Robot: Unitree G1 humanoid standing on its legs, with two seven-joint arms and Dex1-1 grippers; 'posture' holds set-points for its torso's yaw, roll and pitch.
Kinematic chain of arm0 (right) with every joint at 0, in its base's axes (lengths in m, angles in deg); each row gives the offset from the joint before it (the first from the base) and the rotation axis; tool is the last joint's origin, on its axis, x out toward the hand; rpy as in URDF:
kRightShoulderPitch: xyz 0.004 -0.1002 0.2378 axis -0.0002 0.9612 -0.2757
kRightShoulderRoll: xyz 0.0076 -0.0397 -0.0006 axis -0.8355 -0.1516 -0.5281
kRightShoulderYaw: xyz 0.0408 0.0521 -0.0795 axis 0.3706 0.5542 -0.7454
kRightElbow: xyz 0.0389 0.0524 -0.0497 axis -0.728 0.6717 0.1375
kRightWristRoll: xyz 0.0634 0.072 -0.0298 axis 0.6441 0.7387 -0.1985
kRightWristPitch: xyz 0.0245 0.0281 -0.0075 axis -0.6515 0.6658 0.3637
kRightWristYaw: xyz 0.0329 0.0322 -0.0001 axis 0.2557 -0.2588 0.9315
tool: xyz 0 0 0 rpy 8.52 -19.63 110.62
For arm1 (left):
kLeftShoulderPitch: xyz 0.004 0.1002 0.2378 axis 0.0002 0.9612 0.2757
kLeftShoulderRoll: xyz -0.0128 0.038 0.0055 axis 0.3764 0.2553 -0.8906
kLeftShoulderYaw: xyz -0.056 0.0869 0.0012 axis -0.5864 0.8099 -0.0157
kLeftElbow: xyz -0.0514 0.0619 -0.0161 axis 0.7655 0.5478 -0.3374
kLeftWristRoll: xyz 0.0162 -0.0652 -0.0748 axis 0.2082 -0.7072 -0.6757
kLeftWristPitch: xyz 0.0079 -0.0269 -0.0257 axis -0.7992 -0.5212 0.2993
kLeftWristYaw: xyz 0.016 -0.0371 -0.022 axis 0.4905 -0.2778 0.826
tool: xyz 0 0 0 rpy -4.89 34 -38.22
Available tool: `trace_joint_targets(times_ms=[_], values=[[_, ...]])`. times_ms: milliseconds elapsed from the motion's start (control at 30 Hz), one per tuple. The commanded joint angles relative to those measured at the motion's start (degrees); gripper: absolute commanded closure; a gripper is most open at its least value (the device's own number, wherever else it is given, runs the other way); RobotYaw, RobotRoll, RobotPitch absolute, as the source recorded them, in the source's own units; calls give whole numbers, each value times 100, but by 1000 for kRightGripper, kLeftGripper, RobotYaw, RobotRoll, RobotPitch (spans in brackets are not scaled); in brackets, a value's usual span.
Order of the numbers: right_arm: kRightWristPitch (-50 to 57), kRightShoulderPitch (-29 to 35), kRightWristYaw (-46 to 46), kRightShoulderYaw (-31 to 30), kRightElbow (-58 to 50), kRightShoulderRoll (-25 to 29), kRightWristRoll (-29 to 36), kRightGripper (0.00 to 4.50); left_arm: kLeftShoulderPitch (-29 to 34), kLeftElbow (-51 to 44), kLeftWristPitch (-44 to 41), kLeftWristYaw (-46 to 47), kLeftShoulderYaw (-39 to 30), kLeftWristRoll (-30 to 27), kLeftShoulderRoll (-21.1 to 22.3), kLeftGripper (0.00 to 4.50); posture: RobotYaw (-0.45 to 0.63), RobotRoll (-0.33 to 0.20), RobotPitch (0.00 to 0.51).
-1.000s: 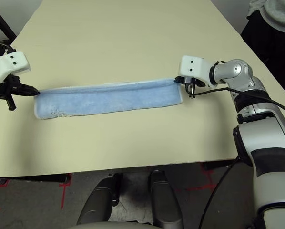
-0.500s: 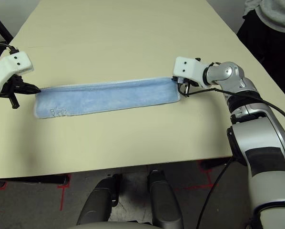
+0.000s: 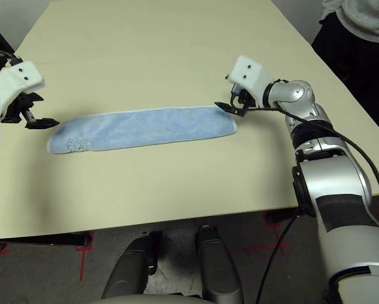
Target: Fold the towel and set it aside.
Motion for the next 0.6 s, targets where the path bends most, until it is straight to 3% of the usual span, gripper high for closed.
trace_joint_targets(times_ms=[33,233,367,600], values=[[972,181,815,579,-556,-177,1003,11,286,-1007,-724,-156,-995,-1402,-470,22,13,0,166],[2051,714,1047,818,-1498,-419,1621,11,1371,-2656,-1275,404,-1735,-2453,-1238,22,21,0,170],[2017,989,1183,577,-1794,-410,1469,11,1913,-3125,-1142,281,-1662,-2677,-1318,22,19,0,172],[1557,963,1199,376,-1642,-365,1219,11,2693,-3269,-200,-198,-1265,-2552,-1274,22,15,0,171]])
